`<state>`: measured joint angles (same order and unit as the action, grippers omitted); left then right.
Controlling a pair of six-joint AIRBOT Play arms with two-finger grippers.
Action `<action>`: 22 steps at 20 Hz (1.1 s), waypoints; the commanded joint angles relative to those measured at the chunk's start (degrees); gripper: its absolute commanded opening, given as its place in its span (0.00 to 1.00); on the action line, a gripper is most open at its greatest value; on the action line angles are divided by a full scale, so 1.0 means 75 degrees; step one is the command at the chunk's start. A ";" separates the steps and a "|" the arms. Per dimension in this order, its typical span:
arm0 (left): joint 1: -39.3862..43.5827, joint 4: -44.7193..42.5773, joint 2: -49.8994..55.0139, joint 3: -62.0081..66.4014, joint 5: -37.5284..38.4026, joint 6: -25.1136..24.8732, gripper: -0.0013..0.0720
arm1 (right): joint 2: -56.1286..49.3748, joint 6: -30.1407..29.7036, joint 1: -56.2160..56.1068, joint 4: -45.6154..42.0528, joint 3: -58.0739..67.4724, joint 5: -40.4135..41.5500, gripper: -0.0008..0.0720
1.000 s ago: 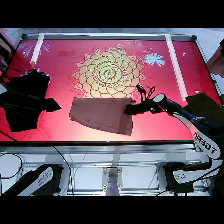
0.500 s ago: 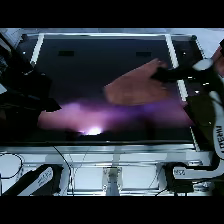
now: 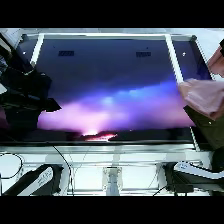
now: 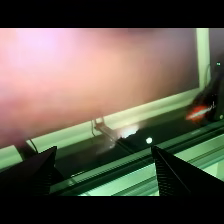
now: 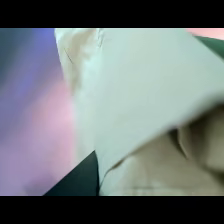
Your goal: Fold the clothes and pants, and hang the long-sleeved shirts on hangers.
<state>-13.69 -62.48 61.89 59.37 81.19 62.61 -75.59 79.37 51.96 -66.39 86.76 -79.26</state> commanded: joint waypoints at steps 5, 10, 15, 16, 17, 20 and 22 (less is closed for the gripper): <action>0.0003 -0.0003 0.0003 0.0000 0.0000 -0.0003 0.95 | 0.0102 0.0108 0.1469 -0.1696 -0.0536 -0.0516 0.02; 0.0003 -0.0003 0.0003 0.0000 0.0000 -0.0003 0.95 | -0.0003 0.0356 0.1469 -0.2617 -0.1274 -0.0615 0.02; 0.0003 -0.0003 0.0003 0.0000 0.0000 0.0000 0.95 | -0.0003 0.0970 0.1469 -0.2774 -0.2206 -0.0073 0.13; 0.0003 -0.0003 0.0003 0.0000 0.0000 -0.0003 0.95 | -0.0003 0.0997 0.1469 -0.2777 -0.2323 -0.0020 0.29; 0.0003 -0.0003 0.0003 0.0000 0.0000 0.0000 0.95 | -0.0003 0.1011 0.1469 -0.2777 -0.2378 0.0020 0.42; 0.0000 -0.0003 0.0003 0.0000 0.0000 0.0000 0.95 | 0.0044 0.1003 0.1469 -0.2774 -0.2372 0.0061 0.54; 0.0003 -0.0003 0.0003 0.0000 0.0000 -0.0003 0.95 | 0.0169 0.0860 0.1469 -0.2774 -0.2366 0.0105 0.54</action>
<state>-13.69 -62.48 61.89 59.37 81.19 62.61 -75.09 86.32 62.94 -86.98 69.47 -79.26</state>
